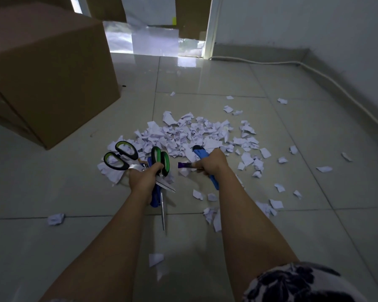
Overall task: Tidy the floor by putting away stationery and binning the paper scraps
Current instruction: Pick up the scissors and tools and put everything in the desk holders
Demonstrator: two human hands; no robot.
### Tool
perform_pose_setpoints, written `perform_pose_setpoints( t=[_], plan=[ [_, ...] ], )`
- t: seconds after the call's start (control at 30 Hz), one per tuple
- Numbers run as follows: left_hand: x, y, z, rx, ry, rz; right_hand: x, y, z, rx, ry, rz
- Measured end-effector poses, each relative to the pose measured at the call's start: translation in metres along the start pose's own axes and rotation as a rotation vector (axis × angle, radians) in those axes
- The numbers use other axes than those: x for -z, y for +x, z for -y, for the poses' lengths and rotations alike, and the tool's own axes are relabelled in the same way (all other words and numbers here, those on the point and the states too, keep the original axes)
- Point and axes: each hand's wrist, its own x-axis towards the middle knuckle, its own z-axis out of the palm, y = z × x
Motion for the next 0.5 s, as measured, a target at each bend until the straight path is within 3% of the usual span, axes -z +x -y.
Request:
perform_pose_setpoints(
  t=[0.27,0.5],
  plan=[
    [-0.021,-0.006,-0.043,-0.004,-0.007,-0.04,0.023,-0.038,0.036,-0.049,0.311,-0.098],
    [-0.07,-0.141,-0.205,0.048,0.083,0.039,0.134,-0.155,0.132,-0.259,0.59,-0.151]
  ],
)
